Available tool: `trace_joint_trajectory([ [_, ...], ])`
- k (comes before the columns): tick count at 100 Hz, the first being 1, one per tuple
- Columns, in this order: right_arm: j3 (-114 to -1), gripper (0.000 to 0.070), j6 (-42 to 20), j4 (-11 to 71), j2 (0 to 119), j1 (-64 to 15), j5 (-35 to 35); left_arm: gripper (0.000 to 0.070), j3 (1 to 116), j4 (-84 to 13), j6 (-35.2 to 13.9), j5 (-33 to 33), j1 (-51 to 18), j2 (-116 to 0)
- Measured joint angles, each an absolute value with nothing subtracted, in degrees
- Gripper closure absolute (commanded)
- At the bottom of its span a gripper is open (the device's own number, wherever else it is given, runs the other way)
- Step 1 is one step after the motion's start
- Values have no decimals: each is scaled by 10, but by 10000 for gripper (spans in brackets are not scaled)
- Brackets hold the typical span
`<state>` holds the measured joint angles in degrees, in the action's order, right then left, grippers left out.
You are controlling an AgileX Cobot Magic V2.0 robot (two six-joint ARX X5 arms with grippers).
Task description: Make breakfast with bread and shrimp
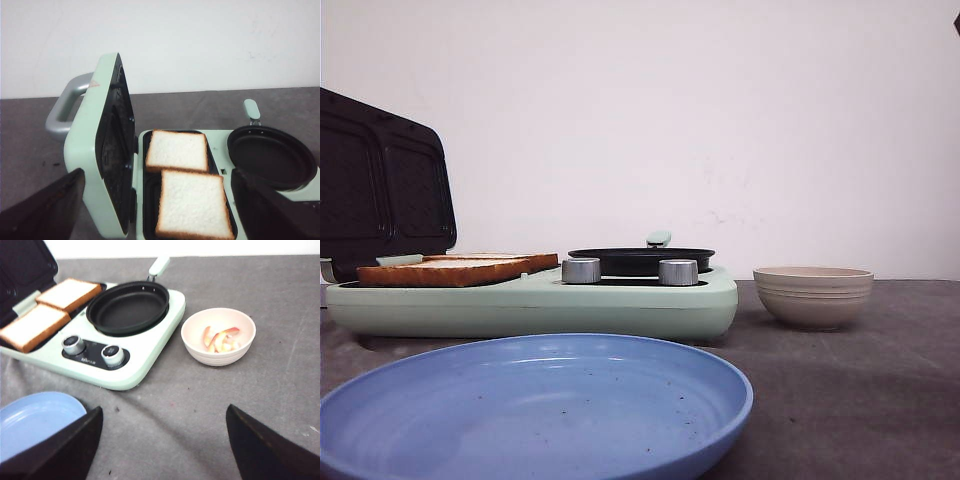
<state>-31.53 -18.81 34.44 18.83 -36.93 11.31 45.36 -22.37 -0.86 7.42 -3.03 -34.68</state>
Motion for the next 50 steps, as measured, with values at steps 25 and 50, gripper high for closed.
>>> trace_joint_trajectory([
  [25,-314,224,-202,354,188,-369,115,184,454,-227,-41,74,-30,-344],
  [50,-314,223,-204,353,188,-369,115,183,457,-216,-77,75,-2,-365],
])
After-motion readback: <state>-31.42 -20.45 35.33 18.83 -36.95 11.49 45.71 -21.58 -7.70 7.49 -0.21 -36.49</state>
